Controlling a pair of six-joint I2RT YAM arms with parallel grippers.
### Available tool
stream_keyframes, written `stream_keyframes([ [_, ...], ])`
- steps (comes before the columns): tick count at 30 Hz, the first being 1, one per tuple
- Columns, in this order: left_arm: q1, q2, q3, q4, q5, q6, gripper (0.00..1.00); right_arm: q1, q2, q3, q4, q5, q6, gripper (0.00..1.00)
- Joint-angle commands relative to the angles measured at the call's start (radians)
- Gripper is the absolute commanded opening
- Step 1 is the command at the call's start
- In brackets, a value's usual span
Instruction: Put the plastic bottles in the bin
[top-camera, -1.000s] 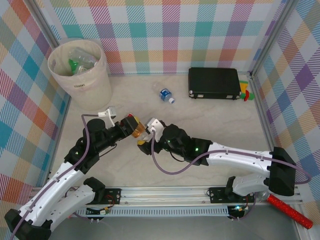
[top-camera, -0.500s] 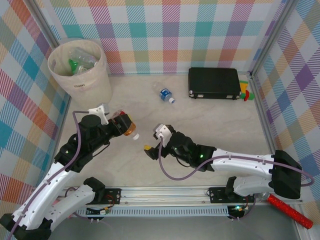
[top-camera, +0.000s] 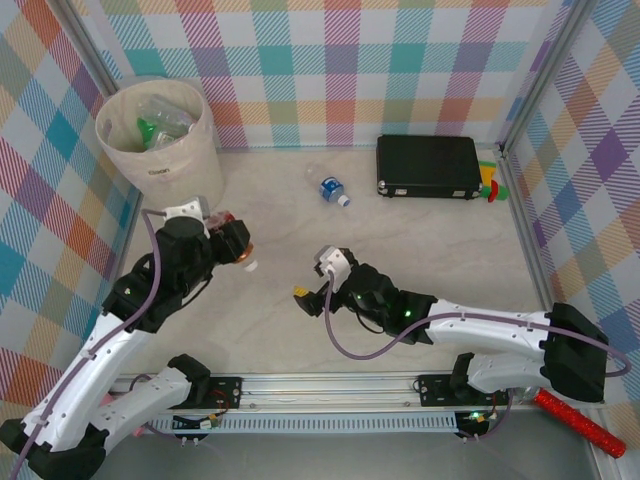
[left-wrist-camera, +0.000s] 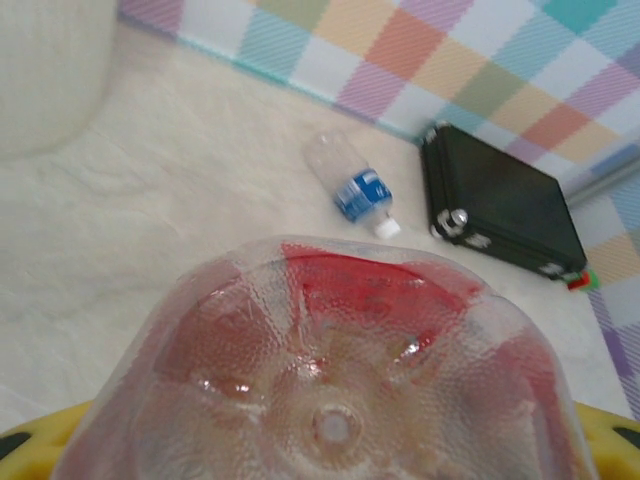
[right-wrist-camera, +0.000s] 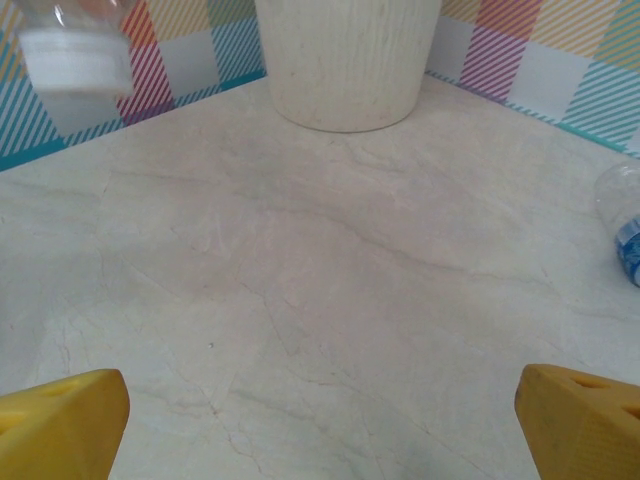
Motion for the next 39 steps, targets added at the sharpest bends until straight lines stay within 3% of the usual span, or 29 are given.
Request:
stream_keyframes([
  [1, 0.026, 0.037, 0.111, -0.073, -0.114, 0.105, 0.57, -0.013, -0.037, -0.026, 0.089, -0.001, 0.020, 0.99],
  [10, 0.169, 0.208, 0.387, -0.097, -0.165, 0.205, 0.57, -0.026, -0.125, -0.115, 0.117, 0.000, 0.059, 0.99],
  [24, 0.482, 0.425, 0.613, 0.063, -0.177, 0.233, 0.56, -0.027, -0.195, -0.148, 0.117, -0.025, 0.092, 0.99],
  [31, 0.632, 0.536, 0.649, 0.172, -0.145, 0.151, 0.56, -0.027, -0.194, -0.142, 0.114, -0.050, 0.107, 0.99],
  [39, 0.715, 0.690, 0.689, 0.326, -0.151, 0.084, 0.55, -0.027, -0.188, -0.141, 0.117, -0.114, 0.135, 0.99],
])
